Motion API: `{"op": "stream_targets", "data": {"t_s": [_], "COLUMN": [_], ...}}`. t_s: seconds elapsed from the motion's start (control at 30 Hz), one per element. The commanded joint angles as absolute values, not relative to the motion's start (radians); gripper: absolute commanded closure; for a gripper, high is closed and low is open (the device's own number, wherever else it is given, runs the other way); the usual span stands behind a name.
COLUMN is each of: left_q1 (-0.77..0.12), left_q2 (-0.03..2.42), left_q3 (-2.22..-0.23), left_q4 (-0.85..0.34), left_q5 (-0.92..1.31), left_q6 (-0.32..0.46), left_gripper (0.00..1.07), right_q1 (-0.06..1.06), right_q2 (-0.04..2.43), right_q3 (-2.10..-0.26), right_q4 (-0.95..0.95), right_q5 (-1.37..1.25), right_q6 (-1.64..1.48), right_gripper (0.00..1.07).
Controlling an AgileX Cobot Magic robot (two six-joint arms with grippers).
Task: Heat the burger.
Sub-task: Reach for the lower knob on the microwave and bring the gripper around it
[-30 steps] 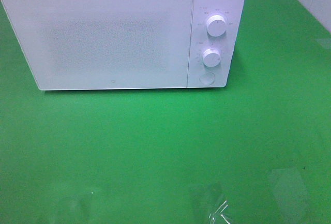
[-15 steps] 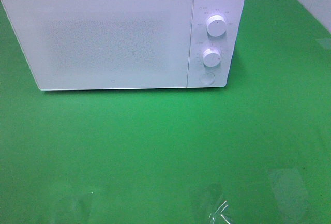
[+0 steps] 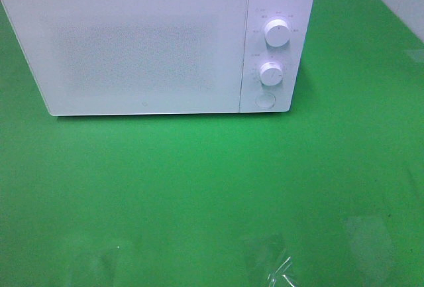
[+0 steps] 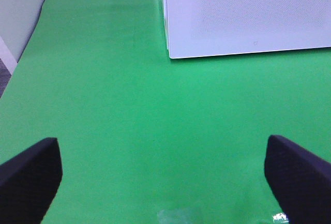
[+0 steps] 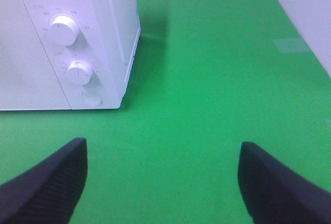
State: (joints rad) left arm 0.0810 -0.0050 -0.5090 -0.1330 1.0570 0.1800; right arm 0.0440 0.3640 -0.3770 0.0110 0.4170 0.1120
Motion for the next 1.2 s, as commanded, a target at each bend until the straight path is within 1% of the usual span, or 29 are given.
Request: {"op": "stream_targets", "data": {"t_s": [0.03,0.07,0.17,0.2,0.33,0.37,0.4,0.47,0.57,0.6,0.7,0.8,0.83,0.87,0.9,0.97,1.03,1.1,1.13,1.17,1.2], "left_q1": [0.084,0.084,0.084,0.084,0.084,0.084,0.084,0.084,0.084,0.084,0.084,0.084,0.084,0.084,0.084,0.084,0.084,0.084,0.084,0.084,0.084], "left_q2": [-0.025,-0.025,-0.025,-0.025,-0.025,-0.025,-0.025,-0.025,-0.025,-0.025,-0.025,-0.025,-0.025,-0.025,-0.025,-0.025,-0.025,-0.025,-0.025,-0.025,-0.025], "left_q3": [-0.505,-0.505,-0.505,-0.505,-0.505,-0.505,-0.505,-0.505,-0.505,-0.505,-0.505,-0.505,-0.505,-0.505,-0.505,-0.505,-0.505,-0.505,-0.505,-0.505,-0.505], "left_q4": [-0.135,-0.135,-0.135,-0.135,-0.135,-0.135,-0.135,-0.135,-0.135,-0.135,-0.135,-0.135,-0.135,-0.135,-0.135,-0.135,-0.135,-0.135,-0.135,-0.135,-0.135], "left_q5": [1.044,1.044,1.044,1.044,1.044,1.044,1.044,1.044,1.044,1.044,1.044,1.044,1.044,1.044,1.044,1.044,1.044,1.044,1.044,1.044,1.044], "left_q6": [0.171,0.171,0.171,0.171,0.171,0.171,0.171,0.171,0.171,0.171,0.171,0.171,0.171,0.171,0.171,0.171,0.171,0.171,0.171,0.171,0.171], "left_gripper": [0.07,0.07,0.07,0.07,0.07,0.07,0.07,0.07,0.07,0.07,0.07,0.07,0.07,0.07,0.07,0.07,0.07,0.07,0.07,0.07,0.07], "right_q1": [0.04,0.04,0.04,0.04,0.04,0.04,0.04,0.04,0.04,0.04,0.04,0.04,0.04,0.04,0.04,0.04,0.04,0.04,0.04,0.04,0.04], "right_q2": [0.384,0.406,0.434,0.468,0.525,0.575,0.575,0.686,0.743,0.806,0.836,0.943,0.943,0.993,0.993,1.094,1.094,1.183,1.183,1.236,1.236], "right_q3": [-0.36,-0.347,-0.331,-0.315,-0.301,-0.301,-0.301,-0.301,-0.301,-0.301,-0.301,-0.301,-0.301,-0.301,-0.301,-0.301,-0.301,-0.296,-0.296,-0.277,-0.277], "right_q4": [0.012,0.012,0.011,0.01,0.01,0.01,0.01,0.009,0.009,0.009,0.009,0.01,0.01,0.01,0.01,0.012,0.012,0.013,0.013,0.013,0.013], "right_q5": [0.33,0.261,0.193,0.116,0.027,-0.017,-0.017,-0.11,-0.163,-0.211,-0.242,-0.359,-0.359,-0.425,-0.425,-0.555,-0.555,-0.669,-0.669,-0.764,-0.764], "right_q6": [0.109,0.109,0.109,0.108,0.108,0.108,0.108,0.108,0.101,0.1,0.1,0.093,0.093,0.093,0.093,0.093,0.093,0.097,0.097,0.097,0.097], "right_gripper": [0.32,0.32,0.32,0.32,0.32,0.32,0.32,0.32,0.32,0.32,0.32,0.31,0.31,0.31,0.31,0.31,0.31,0.31,0.31,0.31,0.31]}}
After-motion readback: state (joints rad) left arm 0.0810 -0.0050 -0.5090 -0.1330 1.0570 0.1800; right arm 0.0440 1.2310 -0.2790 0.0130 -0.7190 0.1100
